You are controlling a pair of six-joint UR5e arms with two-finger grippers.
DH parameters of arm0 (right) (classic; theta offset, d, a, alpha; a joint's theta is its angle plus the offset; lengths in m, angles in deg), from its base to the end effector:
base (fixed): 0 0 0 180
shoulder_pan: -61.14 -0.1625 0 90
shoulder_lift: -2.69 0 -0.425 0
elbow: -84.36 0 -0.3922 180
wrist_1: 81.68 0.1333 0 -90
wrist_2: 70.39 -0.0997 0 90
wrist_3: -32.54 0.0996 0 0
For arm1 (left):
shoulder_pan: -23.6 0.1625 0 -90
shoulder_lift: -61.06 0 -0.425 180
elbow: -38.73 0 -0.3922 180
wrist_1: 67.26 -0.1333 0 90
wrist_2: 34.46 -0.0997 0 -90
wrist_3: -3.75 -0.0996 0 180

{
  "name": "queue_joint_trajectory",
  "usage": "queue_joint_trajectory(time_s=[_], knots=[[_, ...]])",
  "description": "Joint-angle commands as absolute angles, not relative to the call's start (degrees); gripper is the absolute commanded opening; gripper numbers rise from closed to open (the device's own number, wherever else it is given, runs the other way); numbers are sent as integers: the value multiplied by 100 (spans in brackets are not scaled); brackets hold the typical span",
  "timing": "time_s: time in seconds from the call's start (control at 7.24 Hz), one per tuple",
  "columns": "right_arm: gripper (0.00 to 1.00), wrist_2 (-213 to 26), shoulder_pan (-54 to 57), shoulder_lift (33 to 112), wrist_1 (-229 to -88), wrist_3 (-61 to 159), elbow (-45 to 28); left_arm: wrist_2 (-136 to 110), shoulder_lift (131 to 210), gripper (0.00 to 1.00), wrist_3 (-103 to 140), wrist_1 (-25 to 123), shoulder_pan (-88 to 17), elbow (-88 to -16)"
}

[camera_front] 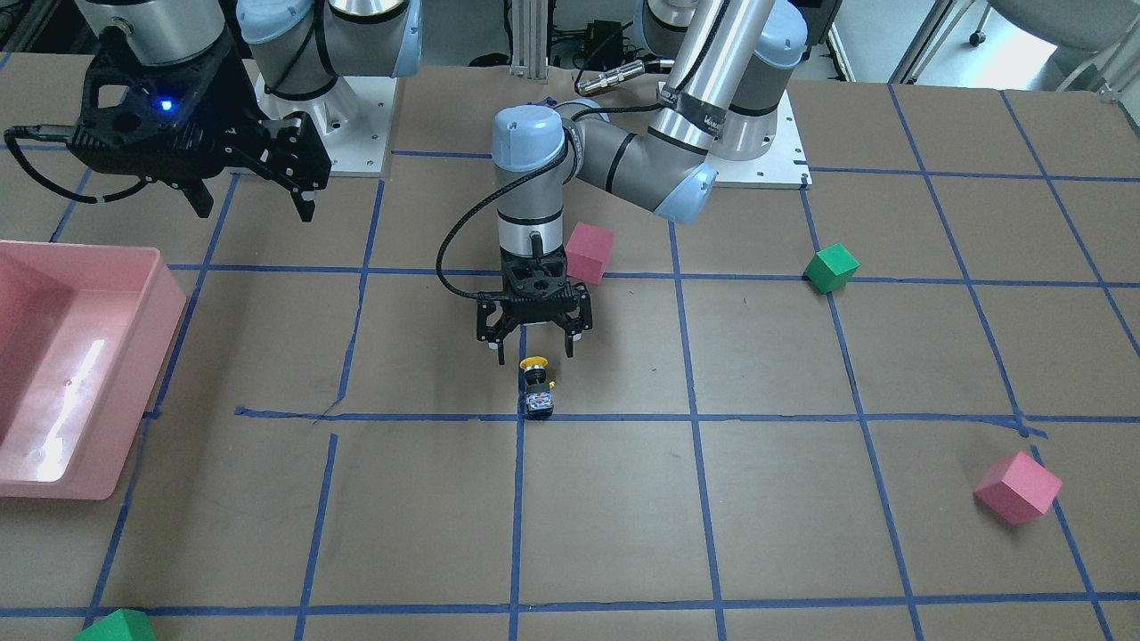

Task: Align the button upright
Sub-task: 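Lower the left gripper and grasp the switch body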

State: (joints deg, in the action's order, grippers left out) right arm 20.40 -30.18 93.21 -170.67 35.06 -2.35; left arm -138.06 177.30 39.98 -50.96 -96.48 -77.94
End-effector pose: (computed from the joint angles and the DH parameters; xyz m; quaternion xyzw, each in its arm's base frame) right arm 0.1432 -0.4888 0.5189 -0.0106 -0.9996 0.0246 0.0061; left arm -0.3717 -0.4226 0.1757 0.0737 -0.9741 0.2137 0.0005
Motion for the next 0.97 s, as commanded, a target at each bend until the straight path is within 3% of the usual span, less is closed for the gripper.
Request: queue_joint_trajectory(time_s=[0.0,0.28,0.41,0.55,0.69,0.83], knots=[[95,2040,-3018,9321,-17054,3509,-230,-13765,17831,86,4013,-5091,-9655,-7719],[95,2040,-3018,9321,-17036,3509,-238,-13615,17822,79,3961,-5047,-9646,-7772],[95,2040,-3018,9321,-17028,3509,-238,-13606,17813,37,3961,-4943,-9646,-7772],[95,2040,-3018,9321,-17028,3509,-238,-13597,17805,13,3961,-4750,-9646,-7772],[95,2040,-3018,9330,-17028,3500,-238,-13589,17796,0,3926,-4574,-9646,-7729],[95,2040,-3018,9330,-17028,3500,-238,-13580,17717,0,3908,-4425,-9638,-7667]])
